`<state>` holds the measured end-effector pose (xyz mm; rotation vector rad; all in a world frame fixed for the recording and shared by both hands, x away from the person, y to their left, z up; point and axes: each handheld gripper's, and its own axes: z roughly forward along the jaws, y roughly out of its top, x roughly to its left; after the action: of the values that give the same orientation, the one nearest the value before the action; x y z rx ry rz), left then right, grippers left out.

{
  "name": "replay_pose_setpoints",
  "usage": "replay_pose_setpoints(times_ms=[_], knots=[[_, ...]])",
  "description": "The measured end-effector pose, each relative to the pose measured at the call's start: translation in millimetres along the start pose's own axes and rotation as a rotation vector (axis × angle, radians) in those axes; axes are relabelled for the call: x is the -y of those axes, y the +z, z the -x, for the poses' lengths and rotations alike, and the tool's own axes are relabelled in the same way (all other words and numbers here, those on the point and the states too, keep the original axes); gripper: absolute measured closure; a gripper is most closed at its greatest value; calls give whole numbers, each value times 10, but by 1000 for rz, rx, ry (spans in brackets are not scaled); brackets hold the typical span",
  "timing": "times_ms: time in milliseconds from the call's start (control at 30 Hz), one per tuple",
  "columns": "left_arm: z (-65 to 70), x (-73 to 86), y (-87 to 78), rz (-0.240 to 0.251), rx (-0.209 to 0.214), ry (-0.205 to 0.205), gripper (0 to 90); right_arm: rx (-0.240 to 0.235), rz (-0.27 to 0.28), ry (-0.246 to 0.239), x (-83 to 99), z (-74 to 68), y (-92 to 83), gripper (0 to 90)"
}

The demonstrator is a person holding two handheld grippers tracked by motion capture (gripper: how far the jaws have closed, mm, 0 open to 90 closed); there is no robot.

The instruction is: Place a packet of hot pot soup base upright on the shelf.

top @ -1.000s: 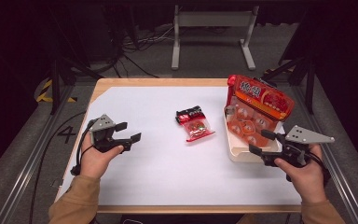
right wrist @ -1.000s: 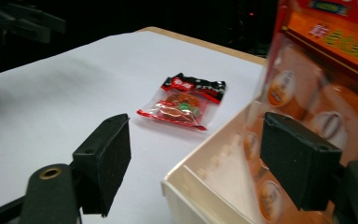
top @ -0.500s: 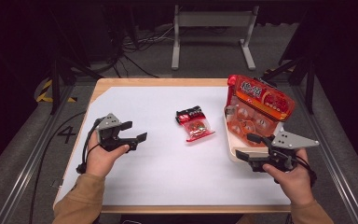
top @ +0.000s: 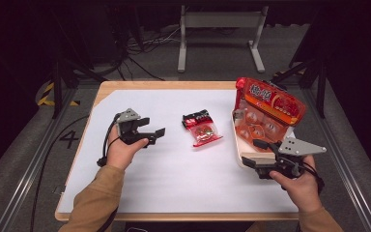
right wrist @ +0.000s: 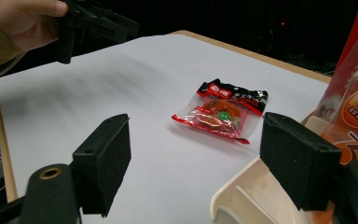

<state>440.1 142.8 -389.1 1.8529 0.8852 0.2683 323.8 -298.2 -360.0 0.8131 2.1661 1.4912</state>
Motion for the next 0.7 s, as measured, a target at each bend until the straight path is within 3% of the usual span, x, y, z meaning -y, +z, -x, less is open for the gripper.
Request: replay_pose_setpoints(times_ms=[167,433,633,700], knots=[[14,-73,196,-5,17,-5,177,1,3,-1,11,10,4,256],[-24,-152,548,-23,37,-46,178,5,-3,1,52,-5,-3,259],[3,-206,781,-33,43,-21,192,11,2,1,59,-24,-59,258],[15,-215,844,-29,45,-29,197,15,5,1,60,-24,-86,258]])
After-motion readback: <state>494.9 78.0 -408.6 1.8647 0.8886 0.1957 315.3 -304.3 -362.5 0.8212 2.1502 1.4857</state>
